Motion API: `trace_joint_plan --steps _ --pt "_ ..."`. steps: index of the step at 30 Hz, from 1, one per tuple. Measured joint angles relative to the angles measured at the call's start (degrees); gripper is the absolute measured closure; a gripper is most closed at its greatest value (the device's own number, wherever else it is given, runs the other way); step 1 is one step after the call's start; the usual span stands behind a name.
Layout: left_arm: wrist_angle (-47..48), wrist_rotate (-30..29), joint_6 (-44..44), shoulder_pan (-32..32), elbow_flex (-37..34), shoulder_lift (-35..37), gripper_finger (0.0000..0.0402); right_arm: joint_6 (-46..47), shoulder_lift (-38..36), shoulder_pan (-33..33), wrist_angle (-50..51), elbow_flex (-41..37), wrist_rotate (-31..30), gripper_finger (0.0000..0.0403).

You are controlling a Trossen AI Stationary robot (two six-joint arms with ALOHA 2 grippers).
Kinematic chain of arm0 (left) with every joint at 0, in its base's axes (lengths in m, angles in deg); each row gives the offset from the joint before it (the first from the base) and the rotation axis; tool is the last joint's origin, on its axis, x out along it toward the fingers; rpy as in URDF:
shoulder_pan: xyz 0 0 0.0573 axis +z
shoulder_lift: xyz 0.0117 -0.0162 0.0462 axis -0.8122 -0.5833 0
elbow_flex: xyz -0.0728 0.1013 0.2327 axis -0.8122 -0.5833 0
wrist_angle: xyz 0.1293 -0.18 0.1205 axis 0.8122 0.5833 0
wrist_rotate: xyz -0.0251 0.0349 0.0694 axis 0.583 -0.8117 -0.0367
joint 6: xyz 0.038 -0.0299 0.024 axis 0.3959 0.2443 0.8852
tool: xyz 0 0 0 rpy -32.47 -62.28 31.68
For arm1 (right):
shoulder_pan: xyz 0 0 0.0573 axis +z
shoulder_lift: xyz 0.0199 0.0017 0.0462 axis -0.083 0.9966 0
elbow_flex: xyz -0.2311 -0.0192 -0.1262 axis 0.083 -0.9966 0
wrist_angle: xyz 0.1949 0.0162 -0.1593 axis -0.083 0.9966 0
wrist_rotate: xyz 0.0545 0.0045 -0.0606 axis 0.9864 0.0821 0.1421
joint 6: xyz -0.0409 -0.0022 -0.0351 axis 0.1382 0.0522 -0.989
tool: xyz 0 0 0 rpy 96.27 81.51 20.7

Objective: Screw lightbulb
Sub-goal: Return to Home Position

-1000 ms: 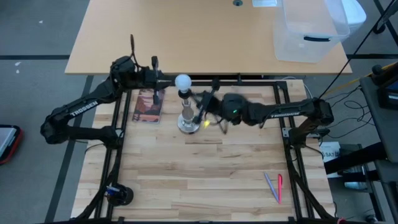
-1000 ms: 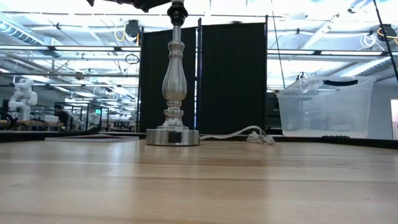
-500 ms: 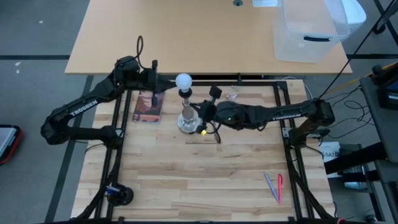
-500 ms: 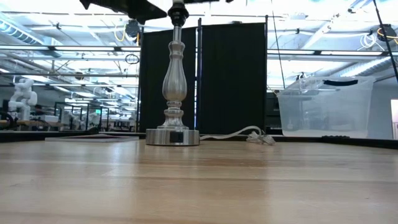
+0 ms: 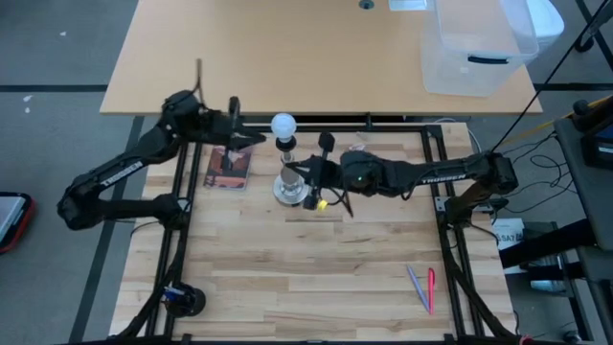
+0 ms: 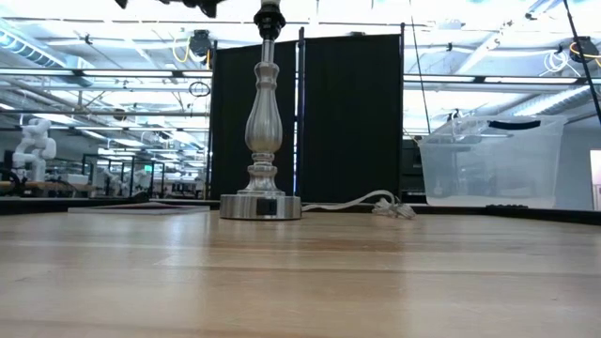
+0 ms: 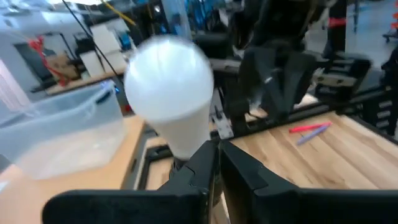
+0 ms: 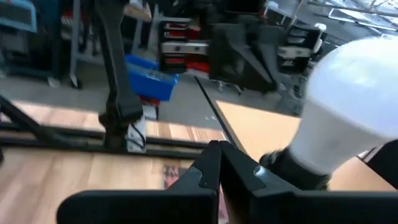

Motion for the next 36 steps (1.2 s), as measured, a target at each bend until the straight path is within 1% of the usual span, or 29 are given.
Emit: trace_joint_plan --steps 4,6,9,12,15,18,22,24,27,29,31,36 --pt "2.2 -1.2 -1.3 0.0 0.0 5.4 0.0372 1.1 -2.0 -2.6 -0.9 0.0 5.3 0.0403" --pt "2.4 -2.9 -1.7 0.0 -0.9 8.6 0.0372 0.8 -3.3 -3.8 -0.8 0.0 7.0 0.0403" --pt "2.5 -5.7 -2.4 0.0 -4.0 13.7 0.0372 -0.1 -5.5 -5.7 -0.9 -0.6 9.8 0.0403" --pt "2.4 -9.8 -3.6 0.0 -8.0 19.3 0.0372 -0.3 -9.0 -8.0 -3.3 -3.7 12.6 0.0403" --pt "1.4 -12.1 -5.5 0.0 -12.1 24.1 0.0372 -0.8 -13.9 -9.9 -8.2 -9.6 13.6 0.0403" --pt "-1.2 -13.2 -7.9 0.0 -15.8 27.2 0.0372 -0.7 -20.0 -11.7 -14.6 -17.9 14.2 0.0403" --pt "-2.7 -14.9 -10.0 0.0 -20.4 28.4 0.0372 1.5 -28.5 -13.6 -21.7 -30.8 14.1 0.0403" --pt "-5.5 -15.1 -10.8 0.0 -23.1 28.3 0.0372 3.6 -32.0 -14.0 -24.2 -36.5 14.2 0.0403" --pt "-12.9 -15.7 -12.7 0.0 -28.3 28.2 0.0372 5.9 -36.3 -14.2 -26.0 -43.4 14.3 0.0403" --pt "-18.1 -16.4 -13.4 -0.1 -31.8 28.2 0.0372 6.4 -38.7 -14.2 -27.2 -46.9 14.2 0.0403" --pt "-21.5 -17.3 -13.8 0.0 -34.9 28.2 0.0372 6.3 -40.9 -14.2 -27.5 -49.8 14.2 0.0403" --pt "-23.9 -17.3 -14.1 0.0 -39.3 28.9 0.0372 4.4 -47.7 -14.3 -27.4 -56.5 14.0 0.0403"
